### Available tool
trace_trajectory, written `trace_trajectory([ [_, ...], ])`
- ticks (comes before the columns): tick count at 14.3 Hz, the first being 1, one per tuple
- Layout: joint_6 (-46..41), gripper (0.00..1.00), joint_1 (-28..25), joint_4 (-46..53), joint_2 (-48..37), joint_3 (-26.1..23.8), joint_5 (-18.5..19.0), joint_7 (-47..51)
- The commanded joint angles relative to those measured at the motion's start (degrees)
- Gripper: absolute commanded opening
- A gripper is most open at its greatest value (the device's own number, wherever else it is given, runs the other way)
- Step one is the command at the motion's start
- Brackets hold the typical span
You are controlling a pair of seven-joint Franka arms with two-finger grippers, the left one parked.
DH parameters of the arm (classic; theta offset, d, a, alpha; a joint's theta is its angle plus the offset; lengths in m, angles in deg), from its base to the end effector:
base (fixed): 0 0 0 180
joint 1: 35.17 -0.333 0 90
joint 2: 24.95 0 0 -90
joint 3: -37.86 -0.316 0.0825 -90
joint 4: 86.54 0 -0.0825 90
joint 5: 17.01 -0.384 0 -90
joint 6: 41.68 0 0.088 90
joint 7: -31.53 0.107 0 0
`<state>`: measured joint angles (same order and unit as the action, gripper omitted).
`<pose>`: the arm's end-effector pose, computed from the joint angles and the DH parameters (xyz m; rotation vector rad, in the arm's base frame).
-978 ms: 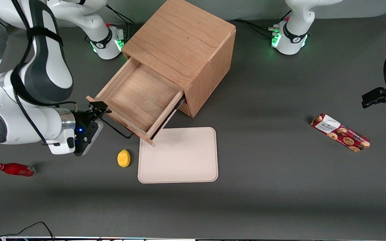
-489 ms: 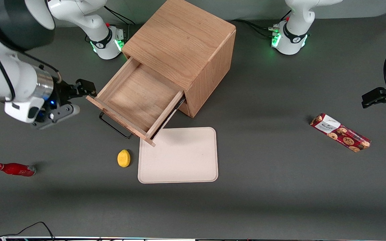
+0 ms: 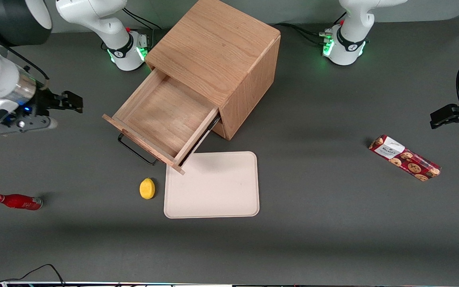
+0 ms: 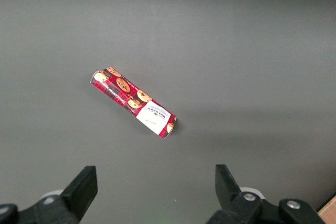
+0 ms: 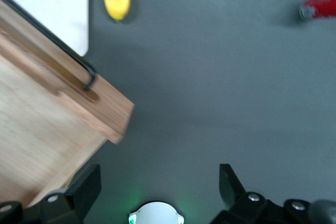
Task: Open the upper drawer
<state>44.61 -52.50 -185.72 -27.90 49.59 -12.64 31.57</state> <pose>0.5239 0.0404 0.5722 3.0522 0.1527 -0.2620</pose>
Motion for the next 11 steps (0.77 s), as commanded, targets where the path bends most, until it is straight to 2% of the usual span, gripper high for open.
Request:
trace_trajectory([
  [1, 2.65, 1.0, 7.19, -6.9, -6.01, -3.62, 1.35, 1.29],
  [3, 2.83, 1.0, 13.78, -6.3, -5.84, -7.14, 0.57, -0.03],
  [5, 2.65, 1.0, 14.69, -3.93, -5.14, -7.07, -2.15, -0.3],
  [9, 2.48, 1.0, 15.13, -3.66, -4.09, -6.72, -2.17, -0.3],
  [11, 2.57, 1.0, 14.7, -1.47, -0.94, -6.37, -2.08, -0.3],
])
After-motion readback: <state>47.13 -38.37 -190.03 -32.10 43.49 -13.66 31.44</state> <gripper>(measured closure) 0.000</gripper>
